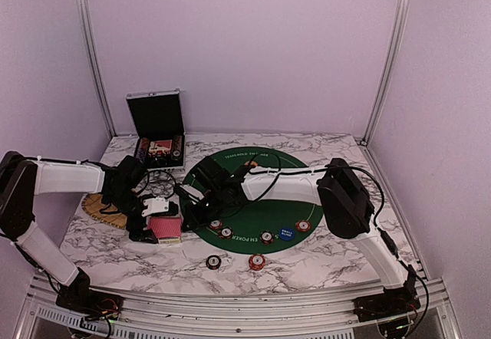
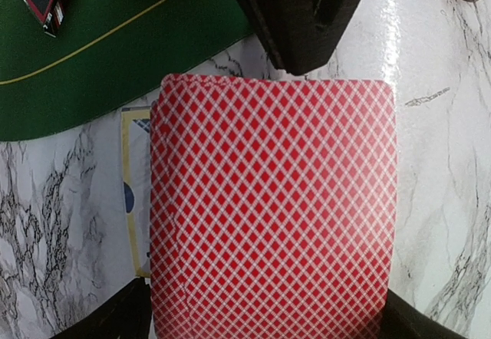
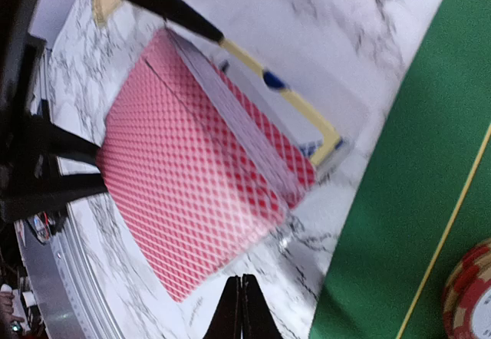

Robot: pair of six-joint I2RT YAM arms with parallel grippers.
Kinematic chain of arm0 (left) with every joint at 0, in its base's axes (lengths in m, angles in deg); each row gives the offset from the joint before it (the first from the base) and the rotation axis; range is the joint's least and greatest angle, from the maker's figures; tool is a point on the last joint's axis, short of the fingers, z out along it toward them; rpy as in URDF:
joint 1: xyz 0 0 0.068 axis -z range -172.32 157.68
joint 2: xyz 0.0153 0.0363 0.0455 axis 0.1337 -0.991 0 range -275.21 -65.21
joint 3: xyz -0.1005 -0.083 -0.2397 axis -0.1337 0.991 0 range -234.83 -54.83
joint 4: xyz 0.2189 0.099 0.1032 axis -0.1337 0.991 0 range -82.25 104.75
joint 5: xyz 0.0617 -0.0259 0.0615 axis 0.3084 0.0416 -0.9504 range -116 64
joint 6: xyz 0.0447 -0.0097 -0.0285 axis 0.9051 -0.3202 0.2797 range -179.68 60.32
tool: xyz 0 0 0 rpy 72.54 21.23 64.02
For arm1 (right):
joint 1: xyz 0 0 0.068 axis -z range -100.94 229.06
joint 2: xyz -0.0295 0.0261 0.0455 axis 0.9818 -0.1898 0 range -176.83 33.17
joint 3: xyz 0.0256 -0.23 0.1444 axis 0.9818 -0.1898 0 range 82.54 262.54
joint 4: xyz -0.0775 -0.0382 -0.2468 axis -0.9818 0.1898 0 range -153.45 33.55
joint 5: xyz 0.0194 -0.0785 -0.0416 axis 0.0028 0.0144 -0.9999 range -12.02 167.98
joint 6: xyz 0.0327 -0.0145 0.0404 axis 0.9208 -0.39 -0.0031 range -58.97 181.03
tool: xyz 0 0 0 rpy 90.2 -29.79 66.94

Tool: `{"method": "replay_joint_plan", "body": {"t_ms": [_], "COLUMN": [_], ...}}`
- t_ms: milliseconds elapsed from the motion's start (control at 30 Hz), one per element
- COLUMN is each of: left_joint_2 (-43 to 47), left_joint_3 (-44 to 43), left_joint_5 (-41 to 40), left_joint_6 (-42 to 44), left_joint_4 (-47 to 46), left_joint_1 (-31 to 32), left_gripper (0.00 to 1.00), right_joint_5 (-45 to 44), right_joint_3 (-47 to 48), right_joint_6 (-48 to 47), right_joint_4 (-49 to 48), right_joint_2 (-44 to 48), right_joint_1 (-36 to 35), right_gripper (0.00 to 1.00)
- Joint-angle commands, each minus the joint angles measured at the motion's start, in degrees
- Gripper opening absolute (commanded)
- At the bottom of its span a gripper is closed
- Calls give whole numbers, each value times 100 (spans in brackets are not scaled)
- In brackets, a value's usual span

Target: Distribute texas hold em gaming equipment

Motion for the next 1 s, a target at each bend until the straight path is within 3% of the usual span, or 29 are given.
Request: {"method": "replay_joint_plan", "body": {"t_ms": [0,233,600,767,967], "left_joint_2": [-42,-188,-194,-244,-295], "left_joint_3": [-98,-197,-238,-209,-240], "left_joint_5": [-76,-178,-97,-87,-124], "left_joint_6": [156,237,252,263,261], "left_joint_4": [213,230,269,279,272], "left_joint_1": [24,24,25,46,76], "left_gripper": [92,90,74,76,91], "right_joint_5": [69,191,185,301,387], "right_joint_3": [-611,-613,-726,-853,-663], "right_joint_6": [121,152,195,291,327], "right_joint_4": [-411,-453,-524,-718,-732], "right_joint_2": [382,315,349,405,315], "right_joint_1": [113,122,161,197,208], "right_gripper": [1,1,0,1,2]}}
